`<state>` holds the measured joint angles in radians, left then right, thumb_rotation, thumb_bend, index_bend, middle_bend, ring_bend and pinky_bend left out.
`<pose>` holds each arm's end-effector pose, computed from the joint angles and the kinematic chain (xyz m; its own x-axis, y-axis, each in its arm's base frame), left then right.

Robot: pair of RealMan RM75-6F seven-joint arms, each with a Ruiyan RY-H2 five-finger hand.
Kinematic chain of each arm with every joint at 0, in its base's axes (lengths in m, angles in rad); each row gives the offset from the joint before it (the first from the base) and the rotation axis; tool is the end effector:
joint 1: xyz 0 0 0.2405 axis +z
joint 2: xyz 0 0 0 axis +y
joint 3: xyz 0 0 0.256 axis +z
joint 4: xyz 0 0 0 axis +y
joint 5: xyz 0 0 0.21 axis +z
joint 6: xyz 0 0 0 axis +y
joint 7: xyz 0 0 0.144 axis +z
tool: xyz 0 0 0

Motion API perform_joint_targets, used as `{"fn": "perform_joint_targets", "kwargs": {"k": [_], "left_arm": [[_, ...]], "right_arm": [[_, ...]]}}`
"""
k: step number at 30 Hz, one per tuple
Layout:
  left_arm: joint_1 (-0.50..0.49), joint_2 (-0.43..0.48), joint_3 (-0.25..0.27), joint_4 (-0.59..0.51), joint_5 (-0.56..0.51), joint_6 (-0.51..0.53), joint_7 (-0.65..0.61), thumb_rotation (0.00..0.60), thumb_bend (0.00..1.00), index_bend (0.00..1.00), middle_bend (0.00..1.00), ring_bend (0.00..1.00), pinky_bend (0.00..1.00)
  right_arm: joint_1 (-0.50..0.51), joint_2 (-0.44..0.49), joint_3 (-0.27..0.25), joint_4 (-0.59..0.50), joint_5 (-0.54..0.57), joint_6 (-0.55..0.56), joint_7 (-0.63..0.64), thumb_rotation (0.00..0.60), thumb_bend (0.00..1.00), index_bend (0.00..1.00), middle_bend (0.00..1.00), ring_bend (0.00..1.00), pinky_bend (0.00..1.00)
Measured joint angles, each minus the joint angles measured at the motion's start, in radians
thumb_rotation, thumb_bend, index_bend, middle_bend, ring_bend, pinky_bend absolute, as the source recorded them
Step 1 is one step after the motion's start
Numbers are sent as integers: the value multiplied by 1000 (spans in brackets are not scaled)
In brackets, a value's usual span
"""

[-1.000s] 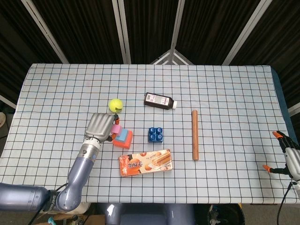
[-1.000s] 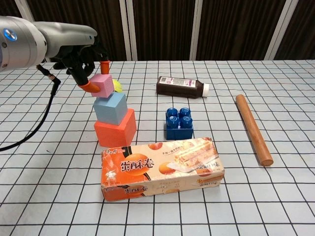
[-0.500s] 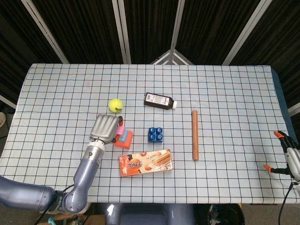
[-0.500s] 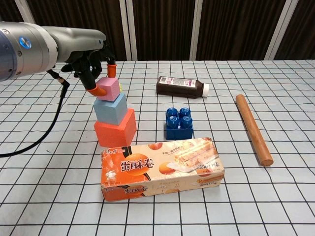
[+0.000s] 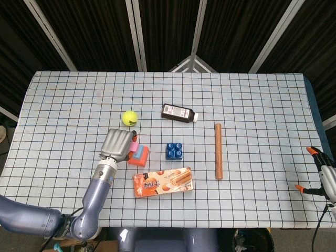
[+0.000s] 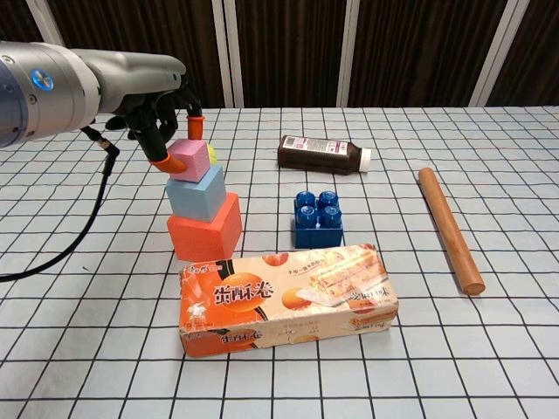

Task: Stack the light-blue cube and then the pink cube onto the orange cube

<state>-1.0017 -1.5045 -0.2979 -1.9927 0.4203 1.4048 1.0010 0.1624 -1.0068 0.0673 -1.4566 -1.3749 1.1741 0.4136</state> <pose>-0.0457 0.3194 0.0218 0.5419 0.2582 0.7998 0.8398 -0.2045 -0.5030 -0.3690 -0.2100 0.1946 0.2092 -0.1767 0.9618 -0.9583 0.1588 0.2376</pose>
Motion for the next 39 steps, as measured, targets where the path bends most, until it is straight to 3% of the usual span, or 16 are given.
{"fn": "perform_joint_targets", "kwargs": {"k": [27, 39], "left_arm": [[-20, -8, 19, 14, -11, 0, -14, 600, 332, 444, 772, 758, 814], [-21, -4, 29, 7, 18, 15, -19, 600, 110, 333, 732, 712, 796]], "right_arm": [[0, 1, 0, 3, 0, -1, 7, 600, 70, 0, 42, 52, 137], [1, 2, 0, 1, 3, -7, 6, 600, 70, 0, 42, 43, 137]]}}
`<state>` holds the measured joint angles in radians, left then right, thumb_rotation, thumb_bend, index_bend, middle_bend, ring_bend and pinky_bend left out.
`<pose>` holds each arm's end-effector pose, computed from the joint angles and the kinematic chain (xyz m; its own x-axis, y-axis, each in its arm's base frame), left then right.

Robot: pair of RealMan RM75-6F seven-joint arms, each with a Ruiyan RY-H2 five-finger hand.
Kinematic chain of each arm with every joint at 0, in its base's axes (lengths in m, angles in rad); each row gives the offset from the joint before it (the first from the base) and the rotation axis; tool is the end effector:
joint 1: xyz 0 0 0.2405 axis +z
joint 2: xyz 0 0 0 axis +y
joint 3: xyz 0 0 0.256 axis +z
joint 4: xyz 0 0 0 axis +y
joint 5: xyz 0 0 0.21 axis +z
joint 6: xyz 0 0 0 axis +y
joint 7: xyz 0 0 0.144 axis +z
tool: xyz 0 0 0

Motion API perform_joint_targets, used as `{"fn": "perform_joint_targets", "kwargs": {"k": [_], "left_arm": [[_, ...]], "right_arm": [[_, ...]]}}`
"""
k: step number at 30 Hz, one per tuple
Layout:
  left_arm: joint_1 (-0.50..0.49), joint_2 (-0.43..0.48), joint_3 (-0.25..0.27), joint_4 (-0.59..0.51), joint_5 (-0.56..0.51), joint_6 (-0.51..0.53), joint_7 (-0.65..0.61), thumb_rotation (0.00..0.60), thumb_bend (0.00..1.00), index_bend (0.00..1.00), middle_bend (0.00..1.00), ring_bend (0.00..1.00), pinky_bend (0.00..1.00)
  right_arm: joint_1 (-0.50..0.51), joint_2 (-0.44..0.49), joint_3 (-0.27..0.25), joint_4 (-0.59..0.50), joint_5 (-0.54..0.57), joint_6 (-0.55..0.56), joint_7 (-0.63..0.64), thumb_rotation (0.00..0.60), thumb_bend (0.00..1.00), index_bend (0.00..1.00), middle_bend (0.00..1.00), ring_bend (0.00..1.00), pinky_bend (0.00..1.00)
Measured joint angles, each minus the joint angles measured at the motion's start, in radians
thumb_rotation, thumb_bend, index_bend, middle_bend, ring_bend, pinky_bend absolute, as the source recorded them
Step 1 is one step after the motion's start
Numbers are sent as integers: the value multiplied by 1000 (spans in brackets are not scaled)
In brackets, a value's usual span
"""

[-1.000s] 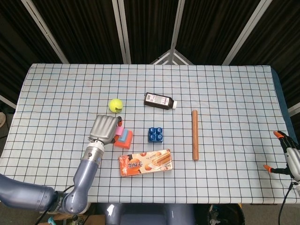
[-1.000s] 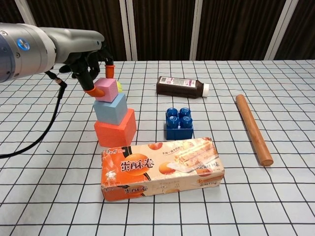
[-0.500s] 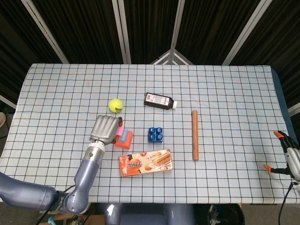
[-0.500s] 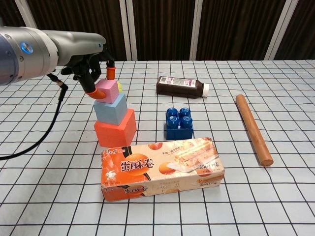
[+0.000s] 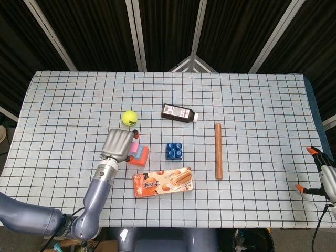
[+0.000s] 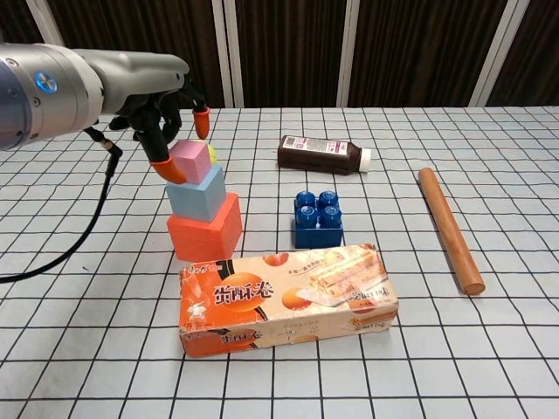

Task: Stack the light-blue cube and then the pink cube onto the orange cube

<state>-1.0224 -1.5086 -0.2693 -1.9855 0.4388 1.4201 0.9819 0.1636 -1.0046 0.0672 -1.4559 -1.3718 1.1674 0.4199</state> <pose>-0.0441 0.3187 0.0201 0.5520 0.2402 0.7985 0.8322 -0.2184 -0.5096 -0.3699 -0.2102 0.1951 0.2040 -0.1797 0.9623 -0.9583 0.1644 0.2338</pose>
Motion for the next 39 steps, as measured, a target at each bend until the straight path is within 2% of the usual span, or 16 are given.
{"fn": "perform_joint_targets", "kwargs": {"k": [10, 14, 17, 20, 24, 27, 31, 34, 36, 39], "left_arm": [[11, 24, 13, -45, 55, 40, 2, 600, 87, 293, 702, 681, 780], [38, 82, 31, -120, 91, 67, -2, 600, 118, 328, 622, 614, 736], [82, 164, 53, -201, 131, 73, -39, 600, 143, 324, 541, 521, 646], [148, 262, 84, -254, 209, 64, -137, 600, 149, 273, 472, 431, 545], [266, 356, 160, -271, 400, 54, -331, 600, 151, 186, 317, 262, 367], [377, 425, 250, -242, 574, 42, -505, 600, 157, 150, 233, 165, 247], [518, 489, 377, -126, 753, 30, -672, 600, 162, 147, 196, 132, 200], [570, 489, 406, -23, 812, 47, -713, 600, 185, 181, 225, 131, 183], [598, 479, 410, 38, 859, 67, -744, 600, 220, 239, 249, 131, 177], [645, 454, 411, 139, 957, 117, -831, 600, 227, 249, 242, 131, 178]], "right_arm": [[-1, 2, 1, 0, 4, 0, 2, 600, 70, 0, 42, 42, 137], [-2, 4, 1, -2, 7, -1, 5, 600, 70, 0, 42, 41, 137], [-3, 7, 1, -9, 14, -5, -4, 600, 70, 0, 42, 40, 137], [-5, 9, 4, -20, 22, -2, -21, 600, 70, 0, 42, 40, 137], [-9, 8, 6, -31, 33, 6, -51, 600, 70, 0, 42, 40, 137], [-10, 5, 8, -40, 39, 11, -78, 600, 70, 0, 42, 39, 137], [-11, -2, 11, -48, 36, 30, -108, 600, 70, 0, 42, 39, 137], [-16, -9, 12, -55, 27, 60, -138, 600, 70, 0, 42, 39, 137], [-20, -13, 13, -63, 23, 77, -163, 600, 70, 0, 42, 39, 137], [-24, -16, 12, -78, 25, 82, -194, 600, 70, 0, 42, 39, 137]]}}
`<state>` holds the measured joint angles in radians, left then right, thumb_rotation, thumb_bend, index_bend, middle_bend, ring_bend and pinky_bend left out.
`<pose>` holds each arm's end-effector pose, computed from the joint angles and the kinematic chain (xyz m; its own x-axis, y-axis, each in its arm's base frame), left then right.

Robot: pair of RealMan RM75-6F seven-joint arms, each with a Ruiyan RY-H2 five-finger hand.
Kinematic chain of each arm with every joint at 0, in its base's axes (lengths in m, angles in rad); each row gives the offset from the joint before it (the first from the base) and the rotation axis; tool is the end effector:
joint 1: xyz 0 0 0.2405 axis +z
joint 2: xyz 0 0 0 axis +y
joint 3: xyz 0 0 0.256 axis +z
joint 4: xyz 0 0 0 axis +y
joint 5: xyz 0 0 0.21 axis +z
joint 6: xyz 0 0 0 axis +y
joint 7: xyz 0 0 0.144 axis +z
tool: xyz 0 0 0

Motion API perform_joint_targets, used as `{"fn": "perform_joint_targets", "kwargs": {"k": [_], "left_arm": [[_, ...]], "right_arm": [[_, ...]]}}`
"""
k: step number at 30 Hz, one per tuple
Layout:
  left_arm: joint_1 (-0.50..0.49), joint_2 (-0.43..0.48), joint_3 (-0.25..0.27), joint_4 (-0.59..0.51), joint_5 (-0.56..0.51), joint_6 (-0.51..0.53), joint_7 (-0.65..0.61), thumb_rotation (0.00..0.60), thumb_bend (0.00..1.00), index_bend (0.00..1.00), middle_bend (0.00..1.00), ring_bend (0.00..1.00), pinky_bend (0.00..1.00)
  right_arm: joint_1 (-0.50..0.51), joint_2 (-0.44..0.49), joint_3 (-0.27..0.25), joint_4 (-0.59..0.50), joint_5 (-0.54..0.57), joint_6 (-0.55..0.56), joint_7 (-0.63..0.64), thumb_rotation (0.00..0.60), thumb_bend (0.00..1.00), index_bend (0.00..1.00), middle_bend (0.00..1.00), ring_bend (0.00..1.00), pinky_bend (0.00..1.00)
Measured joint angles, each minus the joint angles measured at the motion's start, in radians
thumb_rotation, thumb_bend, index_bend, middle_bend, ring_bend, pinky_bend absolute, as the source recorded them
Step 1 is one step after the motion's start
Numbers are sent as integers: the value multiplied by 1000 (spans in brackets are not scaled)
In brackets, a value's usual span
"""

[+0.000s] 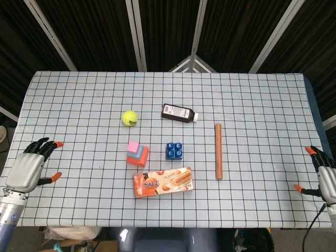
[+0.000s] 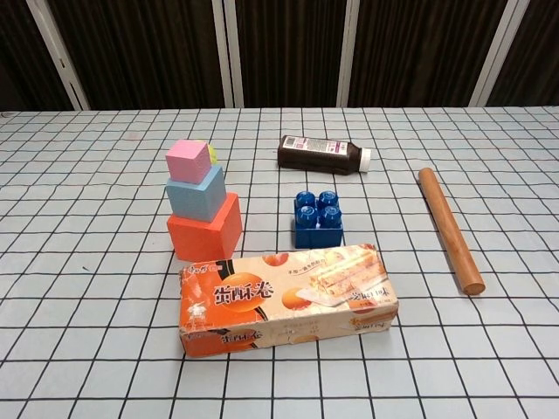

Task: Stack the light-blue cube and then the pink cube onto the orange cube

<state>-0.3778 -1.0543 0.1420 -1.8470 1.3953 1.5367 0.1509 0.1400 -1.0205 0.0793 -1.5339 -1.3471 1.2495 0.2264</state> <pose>-0.2448 0.2155 0.1486 0.4118 0.0505 0.9099 0.9024 -0.1612 -0.3995 -0.3540 -0.2043 0.1882 0.3038 -0.1344 0.9432 -0.9363 0.1410 0.3216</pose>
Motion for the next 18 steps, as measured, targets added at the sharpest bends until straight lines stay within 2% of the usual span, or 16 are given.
{"fn": "perform_joint_targets", "kwargs": {"k": [4, 8, 18], "left_arm": [[75, -47, -11, 119, 70, 79, -115, 600, 227, 249, 231, 131, 176], [130, -89, -25, 183, 88, 113, -128, 600, 234, 244, 225, 131, 168], [172, -101, -51, 184, 114, 108, -87, 600, 234, 242, 217, 131, 168]], "right_arm": [[0, -2, 2, -14, 14, -3, -30, 600, 70, 0, 42, 39, 137], [-1, -10, 8, -17, 19, 13, -59, 600, 70, 0, 43, 37, 129], [-5, -40, 11, -10, -17, 63, -101, 600, 70, 0, 42, 33, 118]]}}
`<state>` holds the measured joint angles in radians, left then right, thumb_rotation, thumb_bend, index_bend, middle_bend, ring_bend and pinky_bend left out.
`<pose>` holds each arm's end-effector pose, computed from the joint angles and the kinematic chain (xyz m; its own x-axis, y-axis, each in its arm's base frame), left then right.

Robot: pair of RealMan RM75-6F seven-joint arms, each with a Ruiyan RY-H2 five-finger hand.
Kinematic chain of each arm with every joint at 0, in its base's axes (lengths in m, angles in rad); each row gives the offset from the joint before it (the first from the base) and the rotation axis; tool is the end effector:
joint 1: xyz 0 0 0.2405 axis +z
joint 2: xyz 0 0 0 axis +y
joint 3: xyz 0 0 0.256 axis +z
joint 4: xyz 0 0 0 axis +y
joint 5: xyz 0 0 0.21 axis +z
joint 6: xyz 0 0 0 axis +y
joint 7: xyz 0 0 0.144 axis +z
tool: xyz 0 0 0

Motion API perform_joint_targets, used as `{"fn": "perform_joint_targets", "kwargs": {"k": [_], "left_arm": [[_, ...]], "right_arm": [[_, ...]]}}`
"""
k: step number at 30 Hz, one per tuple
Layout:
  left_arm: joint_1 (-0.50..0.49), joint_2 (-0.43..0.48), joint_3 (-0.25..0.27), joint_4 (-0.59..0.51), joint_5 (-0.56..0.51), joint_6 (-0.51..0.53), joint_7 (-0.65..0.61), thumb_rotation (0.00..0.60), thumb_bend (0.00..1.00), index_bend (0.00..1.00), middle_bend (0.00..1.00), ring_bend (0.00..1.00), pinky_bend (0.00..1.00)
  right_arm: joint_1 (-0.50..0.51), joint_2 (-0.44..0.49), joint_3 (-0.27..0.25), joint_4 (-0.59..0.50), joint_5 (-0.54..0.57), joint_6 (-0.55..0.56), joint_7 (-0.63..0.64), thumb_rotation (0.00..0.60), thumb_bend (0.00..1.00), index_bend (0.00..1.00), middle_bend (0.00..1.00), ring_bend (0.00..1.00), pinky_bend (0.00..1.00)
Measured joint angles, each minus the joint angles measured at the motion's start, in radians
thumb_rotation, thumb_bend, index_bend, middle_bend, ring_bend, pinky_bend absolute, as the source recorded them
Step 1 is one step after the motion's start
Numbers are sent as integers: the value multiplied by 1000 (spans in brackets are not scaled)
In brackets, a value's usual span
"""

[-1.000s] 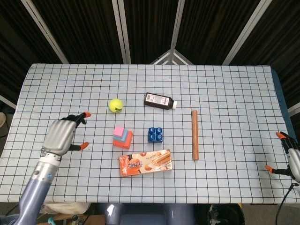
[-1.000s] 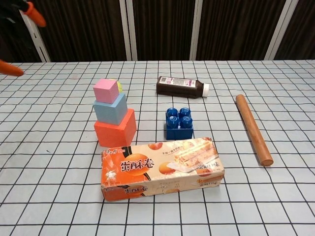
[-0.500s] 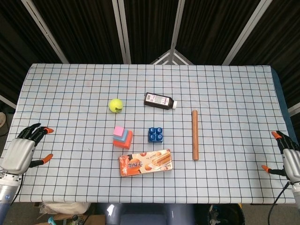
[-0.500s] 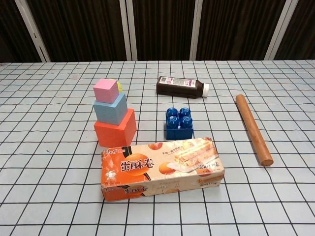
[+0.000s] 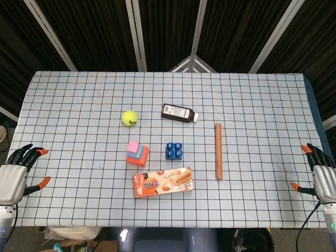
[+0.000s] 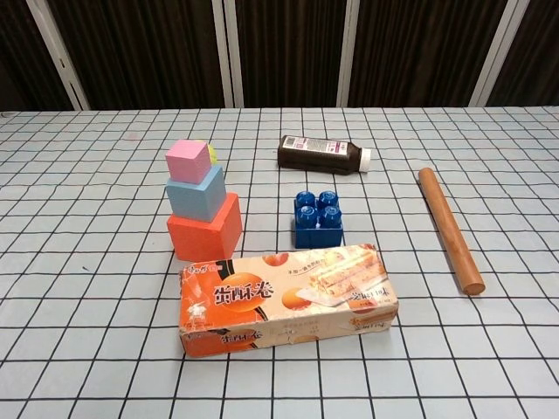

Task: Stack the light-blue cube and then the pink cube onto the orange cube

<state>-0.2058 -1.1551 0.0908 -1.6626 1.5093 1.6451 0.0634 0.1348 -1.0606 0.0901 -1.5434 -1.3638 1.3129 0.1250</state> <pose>-0.2789 0.1856 0.1466 0.3781 -0.0578 0.9240 0.9160 -0.1214 -0.3824 -0.3433 -0.2058 0.1798 0.3645 -0.0862 0.9272 -0.9225 0.1026 0.3722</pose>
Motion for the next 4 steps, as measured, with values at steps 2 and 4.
{"fn": "perform_joint_targets", "kwargs": {"k": [2, 4], "left_arm": [[5, -1, -5, -1, 2, -3, 5, 600, 234, 242, 217, 131, 168], [11, -3, -11, -2, 2, -8, 11, 600, 234, 241, 217, 131, 168]], "right_arm": [[0, 0, 1, -2, -1, 2, 1, 600, 70, 0, 42, 33, 118], [-1, -1, 4, -2, -1, 8, 3, 600, 69, 0, 42, 33, 118]]}}
